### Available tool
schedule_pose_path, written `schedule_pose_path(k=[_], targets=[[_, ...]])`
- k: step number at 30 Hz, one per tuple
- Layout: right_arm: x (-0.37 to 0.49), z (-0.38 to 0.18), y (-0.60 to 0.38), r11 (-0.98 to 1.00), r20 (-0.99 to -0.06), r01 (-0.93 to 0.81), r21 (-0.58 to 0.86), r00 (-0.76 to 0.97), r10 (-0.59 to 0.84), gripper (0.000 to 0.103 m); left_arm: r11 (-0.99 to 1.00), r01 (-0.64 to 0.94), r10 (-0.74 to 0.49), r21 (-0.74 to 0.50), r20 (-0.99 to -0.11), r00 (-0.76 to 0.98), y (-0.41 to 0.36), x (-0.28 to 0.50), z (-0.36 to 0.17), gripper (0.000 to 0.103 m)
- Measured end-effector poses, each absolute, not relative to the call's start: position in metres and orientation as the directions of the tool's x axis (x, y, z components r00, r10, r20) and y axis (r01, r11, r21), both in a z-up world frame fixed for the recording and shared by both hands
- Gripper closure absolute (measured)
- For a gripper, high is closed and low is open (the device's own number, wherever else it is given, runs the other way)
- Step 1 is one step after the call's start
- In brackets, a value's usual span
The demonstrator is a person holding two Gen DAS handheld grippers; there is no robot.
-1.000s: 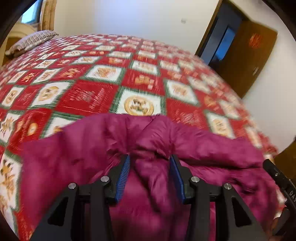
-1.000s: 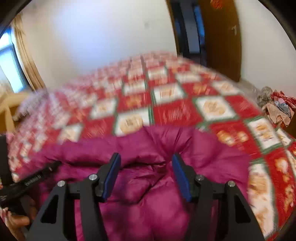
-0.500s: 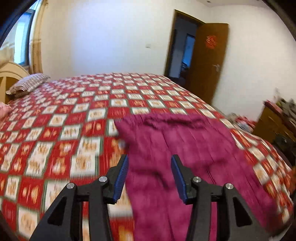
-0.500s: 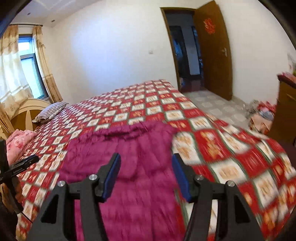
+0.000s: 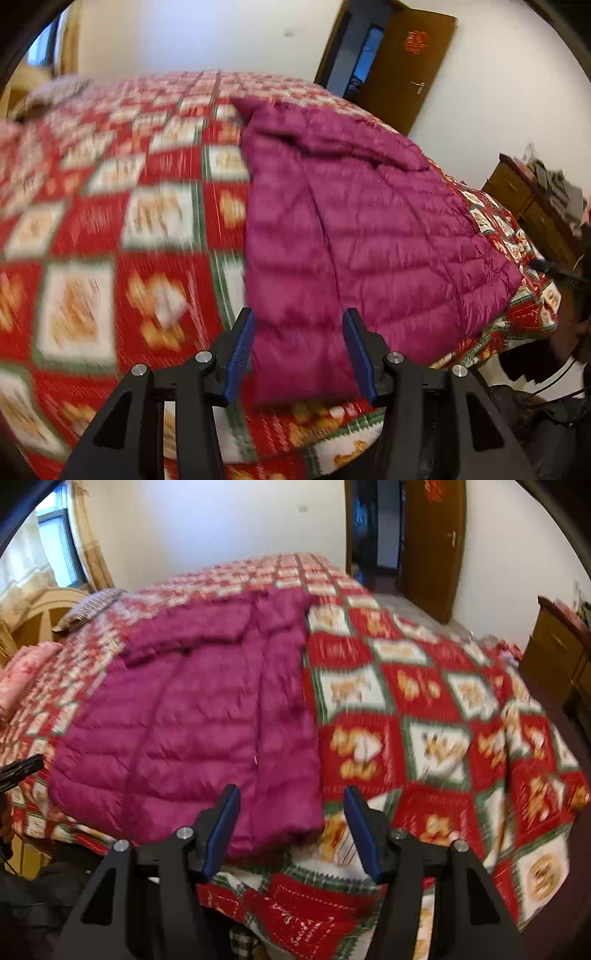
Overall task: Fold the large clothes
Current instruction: 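Grasp the folded jacket edge with the right gripper and fold it over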
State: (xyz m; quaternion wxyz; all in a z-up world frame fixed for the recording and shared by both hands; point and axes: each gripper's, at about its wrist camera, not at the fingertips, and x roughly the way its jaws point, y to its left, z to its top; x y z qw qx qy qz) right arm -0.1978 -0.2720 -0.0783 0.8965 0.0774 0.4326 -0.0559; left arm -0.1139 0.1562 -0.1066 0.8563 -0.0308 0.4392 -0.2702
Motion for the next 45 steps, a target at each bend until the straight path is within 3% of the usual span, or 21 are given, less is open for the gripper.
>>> schedule_pose_path(k=[4,9,13,19,20,22,23,25,28,33,34,35,37,41,45], targets=[[-0.198,-0.106,-0.270,0.978,-0.810,0.179,0.109,0.586,-0.017,0.042,0.850,0.368,-0.516,-0.377,-0.738,0.435,0.160,-0.121,-0.130,0.053],[-0.187,-0.119,-0.256,0.988,-0.832,0.127,0.082,0.555,-0.002,0.041,0.847,0.365,-0.520,-0.386,-0.743,0.422,0.155,-0.127,-0.135,0.053],[-0.185,-0.128,-0.253,0.983,-0.847,0.116,0.139,0.528,0.058,0.041,0.854,0.428,-0.477,-0.295,-0.771,0.421,0.147,-0.133,-0.135,0.053],[-0.182,-0.139,-0.259,0.971,-0.846,0.138,0.196,0.524,0.096,0.043,0.898,0.365,-0.403,-0.245,-0.791,0.460,0.165,-0.125,-0.128,0.053],[-0.182,-0.138,-0.258,0.972,-0.845,0.136,0.193,0.527,0.094,0.047,0.903,0.354,-0.396,-0.243,-0.793,0.464,0.168,-0.123,-0.127,0.053],[-0.180,-0.140,-0.255,0.975,-0.850,0.113,0.190,0.516,0.106,0.082,0.901,0.332,-0.415,-0.280,-0.779,0.470,0.175,-0.119,-0.127,0.053],[-0.179,-0.142,-0.253,0.979,-0.857,0.107,0.174,0.506,0.097,0.085,0.891,0.319,-0.443,-0.324,-0.776,0.448,0.176,-0.116,-0.132,0.052],[-0.179,-0.143,-0.251,0.979,-0.858,0.104,0.174,0.504,0.098,0.086,0.865,0.308,-0.494,-0.395,-0.778,0.388,0.175,-0.113,-0.142,0.048],[-0.184,-0.136,-0.254,0.972,-0.835,0.101,0.213,0.535,0.128,0.089,0.839,0.364,-0.531,-0.405,-0.755,0.384,0.167,-0.117,-0.141,0.033],[-0.191,-0.120,-0.253,0.960,-0.787,0.079,0.268,0.593,0.171,0.090,0.776,0.369,-0.625,-0.511,-0.701,0.345,0.164,-0.109,-0.142,0.032],[-0.191,-0.120,-0.251,0.960,-0.783,0.077,0.269,0.597,0.172,0.090,0.761,0.359,-0.646,-0.541,-0.681,0.344,0.166,-0.107,-0.142,0.037],[-0.190,-0.120,-0.251,0.960,-0.783,0.076,0.270,0.598,0.173,0.090,0.753,0.353,-0.657,-0.556,-0.674,0.338,0.166,-0.105,-0.142,0.059],[-0.189,-0.122,-0.249,0.960,-0.785,0.078,0.271,0.595,0.173,0.090,0.736,0.331,-0.675,-0.590,-0.675,0.298,0.166,-0.100,-0.148,0.084],[-0.192,-0.115,-0.247,0.955,-0.761,0.064,0.289,0.621,0.189,0.092,0.734,0.347,-0.677,-0.584,-0.670,0.304,0.164,-0.107,-0.144,0.095],[-0.196,-0.097,-0.244,0.959,-0.724,0.036,0.282,0.664,0.188,0.093,0.684,0.432,-0.726,-0.587,-0.604,0.329,0.160,-0.117,-0.118,0.097]])
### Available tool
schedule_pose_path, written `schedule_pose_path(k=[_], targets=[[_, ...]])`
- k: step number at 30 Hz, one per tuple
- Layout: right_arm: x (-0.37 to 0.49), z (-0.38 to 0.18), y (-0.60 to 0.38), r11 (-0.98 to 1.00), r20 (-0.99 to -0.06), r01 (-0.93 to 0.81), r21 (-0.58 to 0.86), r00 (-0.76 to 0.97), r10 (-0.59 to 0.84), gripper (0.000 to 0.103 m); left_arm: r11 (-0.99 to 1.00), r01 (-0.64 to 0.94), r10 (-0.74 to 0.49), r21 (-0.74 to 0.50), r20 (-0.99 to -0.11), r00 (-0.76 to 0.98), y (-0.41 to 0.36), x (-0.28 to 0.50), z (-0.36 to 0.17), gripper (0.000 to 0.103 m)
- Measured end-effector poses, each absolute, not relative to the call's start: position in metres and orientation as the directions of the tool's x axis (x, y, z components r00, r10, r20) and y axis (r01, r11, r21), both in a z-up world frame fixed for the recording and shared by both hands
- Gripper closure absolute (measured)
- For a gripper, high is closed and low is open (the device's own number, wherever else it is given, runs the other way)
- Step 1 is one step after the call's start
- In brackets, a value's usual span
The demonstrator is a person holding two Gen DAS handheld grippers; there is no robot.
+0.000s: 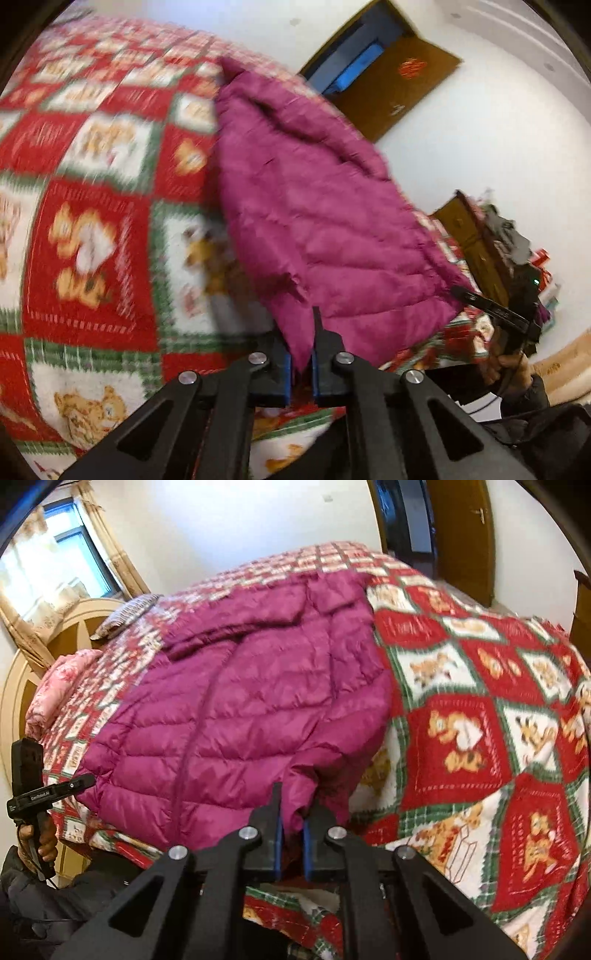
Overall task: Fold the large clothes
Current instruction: 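Grasp the folded jacket edge with the right gripper and fold it over, then grasp the jacket end with the left gripper while the right gripper grasps beside it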
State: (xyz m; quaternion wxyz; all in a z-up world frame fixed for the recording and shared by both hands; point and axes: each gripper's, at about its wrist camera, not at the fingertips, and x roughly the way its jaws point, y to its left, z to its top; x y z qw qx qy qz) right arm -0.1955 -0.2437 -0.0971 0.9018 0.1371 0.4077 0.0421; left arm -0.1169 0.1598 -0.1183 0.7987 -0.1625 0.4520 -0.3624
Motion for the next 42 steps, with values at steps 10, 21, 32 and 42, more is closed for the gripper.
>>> schedule_pose_path(k=[10,21,32,42], targets=[[-0.218,-0.061,-0.247,0.931,-0.622,-0.027,0.365,0.737,0.265,0.093,0.549,0.589,-0.835,-0.594,-0.425,0.350,0.169,-0.139,-0.048,0.097],[-0.239,0.018,-0.255,0.912,-0.450,-0.115,0.395,0.841,0.301,0.093,0.474,0.683,-0.877,-0.555,-0.232,0.420,0.196,-0.147,0.040,0.097],[-0.092,0.064,-0.278,0.918,-0.361,-0.104,0.383,0.898,0.252,0.093,0.683,0.425,-0.703,-0.594,-0.374,0.606,0.172,0.017,0.047,0.097],[0.064,-0.006,-0.288,0.926,-0.503,0.078,0.369,0.855,0.129,0.093,0.880,0.198,-0.445,-0.433,-0.601,0.664,0.120,0.151,-0.027,0.097]])
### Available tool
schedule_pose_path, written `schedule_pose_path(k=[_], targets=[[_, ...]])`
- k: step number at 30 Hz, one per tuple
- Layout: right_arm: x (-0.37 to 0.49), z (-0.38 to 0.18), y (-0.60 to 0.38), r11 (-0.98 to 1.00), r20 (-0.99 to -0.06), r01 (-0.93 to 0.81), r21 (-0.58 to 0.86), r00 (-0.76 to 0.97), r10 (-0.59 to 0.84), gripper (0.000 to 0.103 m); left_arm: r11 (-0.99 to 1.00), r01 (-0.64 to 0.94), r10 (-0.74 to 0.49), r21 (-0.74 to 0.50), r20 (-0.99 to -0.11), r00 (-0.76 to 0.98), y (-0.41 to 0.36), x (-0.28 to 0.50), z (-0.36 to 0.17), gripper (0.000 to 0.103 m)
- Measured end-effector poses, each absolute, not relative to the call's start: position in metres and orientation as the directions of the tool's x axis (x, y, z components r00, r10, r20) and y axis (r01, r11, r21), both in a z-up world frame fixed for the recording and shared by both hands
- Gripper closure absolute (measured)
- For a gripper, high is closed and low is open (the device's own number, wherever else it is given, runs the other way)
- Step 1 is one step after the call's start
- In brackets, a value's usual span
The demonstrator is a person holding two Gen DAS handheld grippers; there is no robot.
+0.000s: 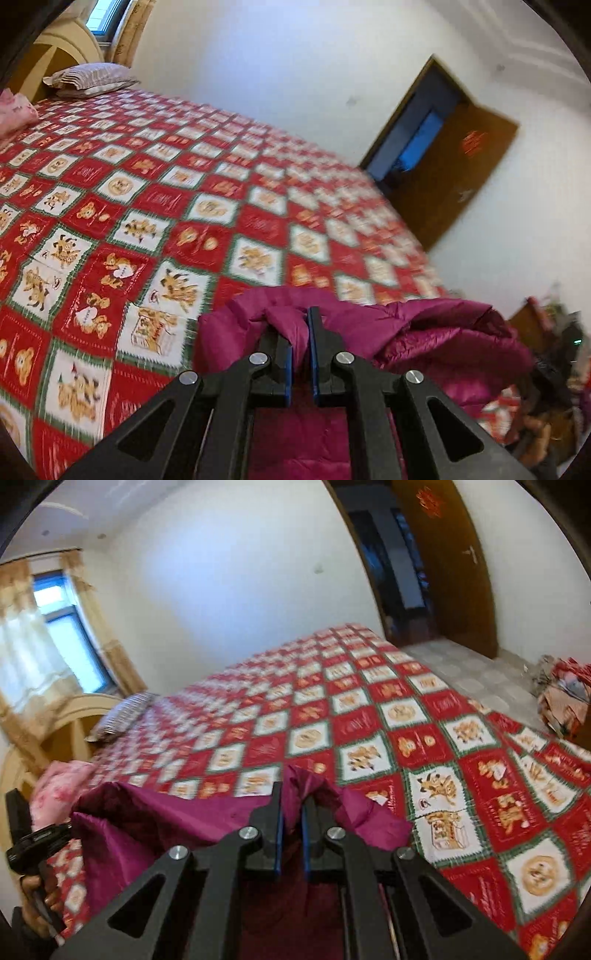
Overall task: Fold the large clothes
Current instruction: 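Grasp the jacket end with the left gripper while the right gripper grasps beside it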
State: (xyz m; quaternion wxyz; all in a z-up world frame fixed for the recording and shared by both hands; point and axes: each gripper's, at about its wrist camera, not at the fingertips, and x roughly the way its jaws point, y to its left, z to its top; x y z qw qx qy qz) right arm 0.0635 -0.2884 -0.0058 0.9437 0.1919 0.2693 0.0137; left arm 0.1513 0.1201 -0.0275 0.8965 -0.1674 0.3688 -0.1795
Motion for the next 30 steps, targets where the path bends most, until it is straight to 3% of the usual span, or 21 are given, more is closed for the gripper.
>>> schedule_pose_path(k=[3,5,6,7,9,13,17,18,19,20,22,24,28,30], targets=[[0.087,-0.031,-0.289,0.926,-0.529,0.111,0.362,0.842,0.106,0.090,0.906,0.135,-0.390,-0.402,-0.664,0.639,0.115,0.177,-0.058,0.097],[0.098,-0.044,-0.290,0.922,-0.526,0.133,0.363,0.846,0.085,0.081,0.901,0.088,-0.386,-0.425,-0.693,0.609,0.119,0.188,-0.076,0.096],[0.101,-0.049,-0.291,0.921,-0.523,0.150,0.360,0.849,0.067,0.064,0.892,0.063,-0.394,-0.448,-0.701,0.594,0.122,0.192,-0.084,0.096],[0.105,-0.056,-0.294,0.917,-0.526,0.175,0.359,0.849,0.044,0.040,0.874,0.039,-0.415,-0.485,-0.702,0.579,0.127,0.196,-0.091,0.096],[0.110,-0.063,-0.298,0.906,-0.529,0.197,0.374,0.848,0.034,0.014,0.807,0.006,-0.492,-0.590,-0.668,0.558,0.141,0.200,-0.100,0.096],[0.110,-0.072,-0.309,0.882,-0.520,0.207,0.423,0.853,0.049,0.014,0.624,-0.036,-0.641,-0.780,-0.538,0.547,0.176,0.207,-0.101,0.096],[0.089,-0.047,-0.316,0.879,-0.473,0.188,0.439,0.880,0.048,0.019,0.692,0.024,-0.603,-0.721,-0.560,0.567,0.182,0.200,-0.069,0.096],[0.084,-0.040,-0.314,0.890,-0.460,0.182,0.418,0.887,0.035,0.021,0.710,0.059,-0.601,-0.702,-0.561,0.569,0.179,0.198,-0.062,0.094],[0.074,-0.028,-0.310,0.908,-0.451,0.168,0.384,0.892,0.025,0.031,0.720,0.101,-0.613,-0.686,-0.562,0.555,0.175,0.197,-0.055,0.091],[0.070,-0.021,-0.305,0.921,-0.458,0.148,0.361,0.888,0.037,0.039,0.719,0.124,-0.630,-0.684,-0.567,0.530,0.173,0.199,-0.054,0.080],[0.072,-0.017,-0.293,0.940,-0.496,0.118,0.319,0.866,0.060,0.057,0.689,0.150,-0.681,-0.709,-0.562,0.470,0.169,0.199,-0.052,0.067],[0.070,-0.017,-0.275,0.960,-0.534,0.074,0.271,0.841,0.086,0.064,0.664,0.155,-0.695,-0.731,-0.528,0.488,0.174,0.197,-0.046,0.067],[0.070,-0.023,-0.240,0.983,-0.563,0.013,0.183,0.821,0.094,0.064,0.426,0.128,-0.777,-0.896,-0.290,0.558,0.212,0.192,-0.037,0.059],[0.078,-0.029,-0.231,0.984,-0.574,0.001,0.177,0.813,0.102,0.064,0.539,0.098,-0.696,-0.837,-0.376,0.611,0.210,0.187,-0.022,0.057]])
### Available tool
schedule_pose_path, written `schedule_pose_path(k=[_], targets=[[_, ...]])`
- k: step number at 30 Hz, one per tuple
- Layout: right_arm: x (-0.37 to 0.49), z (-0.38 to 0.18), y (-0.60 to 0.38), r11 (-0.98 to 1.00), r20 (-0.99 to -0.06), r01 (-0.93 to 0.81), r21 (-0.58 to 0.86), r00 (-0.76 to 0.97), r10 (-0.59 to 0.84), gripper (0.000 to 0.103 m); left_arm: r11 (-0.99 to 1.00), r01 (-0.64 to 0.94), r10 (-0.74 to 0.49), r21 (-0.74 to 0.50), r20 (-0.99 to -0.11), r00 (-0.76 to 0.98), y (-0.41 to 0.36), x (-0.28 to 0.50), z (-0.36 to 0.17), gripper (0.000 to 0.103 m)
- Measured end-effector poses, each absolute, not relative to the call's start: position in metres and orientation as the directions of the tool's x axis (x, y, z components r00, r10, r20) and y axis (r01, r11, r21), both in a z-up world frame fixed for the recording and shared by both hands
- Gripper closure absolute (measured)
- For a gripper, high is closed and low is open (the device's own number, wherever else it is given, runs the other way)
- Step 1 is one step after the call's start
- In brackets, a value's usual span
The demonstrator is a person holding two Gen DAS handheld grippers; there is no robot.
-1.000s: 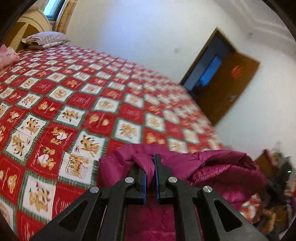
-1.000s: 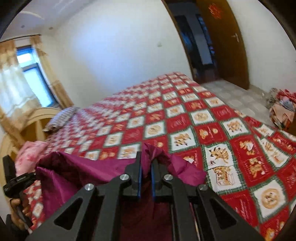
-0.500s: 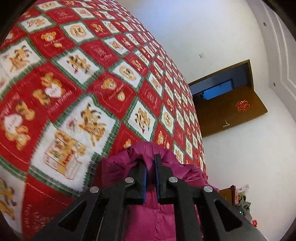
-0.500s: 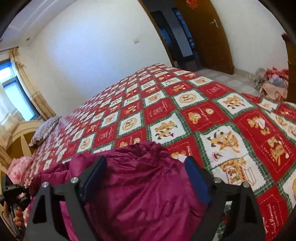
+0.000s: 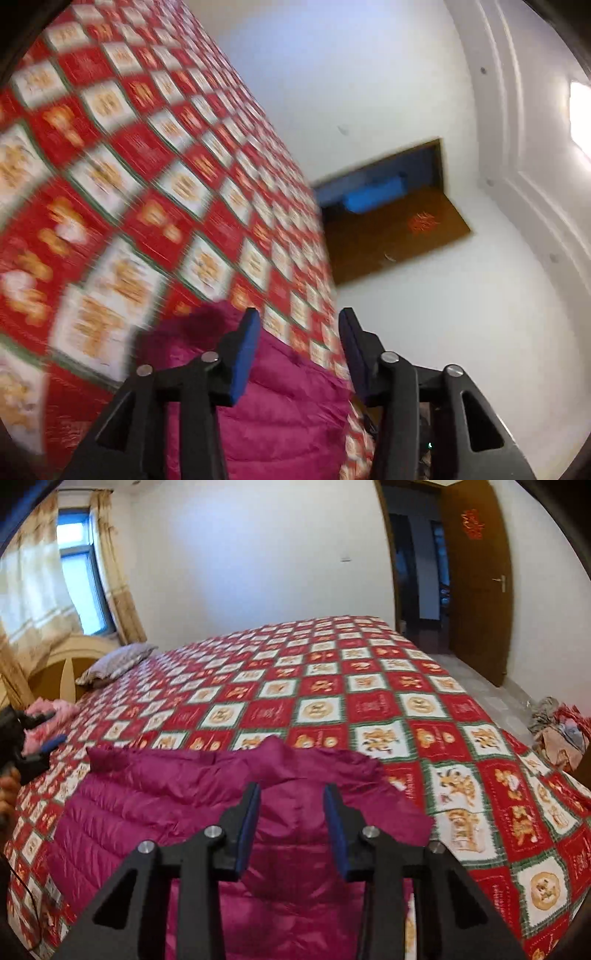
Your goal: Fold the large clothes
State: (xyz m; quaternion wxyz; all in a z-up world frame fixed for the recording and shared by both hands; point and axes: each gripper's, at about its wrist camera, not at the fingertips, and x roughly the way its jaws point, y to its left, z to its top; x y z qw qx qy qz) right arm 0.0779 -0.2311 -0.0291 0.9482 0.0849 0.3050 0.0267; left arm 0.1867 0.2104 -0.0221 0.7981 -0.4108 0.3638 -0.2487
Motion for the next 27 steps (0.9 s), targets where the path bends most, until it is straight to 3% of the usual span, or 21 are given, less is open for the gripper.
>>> schedule_pose_path(k=[2,4,9,12,14,21,27], targets=[[0.092,-0.034,-0.226,0.981,-0.584,0.004,0.191,0.804,0.111,0.065,0.773,0.132,-0.550,-0.620,-0.552,0.626,0.177,0.180,-0.006,0.057],[0.108,-0.040,-0.218,0.982,-0.597,0.014,0.190,0.796,0.104,0.069,0.872,0.182,-0.461,-0.454,-0.636,0.619,0.134,0.171,-0.007,0.057],[0.139,-0.072,-0.204,0.988,-0.660,0.090,0.122,0.751,0.013,0.075,0.925,0.269,-0.379,-0.268,-0.686,0.621,0.043,0.163,-0.041,0.056],[0.144,-0.094,-0.213,0.986,-0.689,0.126,0.106,0.724,-0.019,0.076,0.973,0.207,-0.217,-0.102,-0.710,0.670,0.026,0.175,-0.069,0.056],[0.144,-0.104,-0.226,0.975,-0.685,0.138,0.172,0.728,0.018,0.078,0.979,0.172,-0.195,-0.108,-0.733,0.652,0.032,0.185,-0.086,0.056],[0.150,-0.112,-0.229,0.966,-0.670,0.118,0.232,0.739,0.071,0.078,0.941,0.134,-0.323,-0.312,-0.701,0.635,0.054,0.199,-0.119,0.056],[0.151,-0.120,-0.247,0.932,-0.663,0.175,0.316,0.744,0.085,0.097,0.930,0.114,-0.339,-0.349,-0.697,0.632,0.051,0.207,-0.125,0.056]])
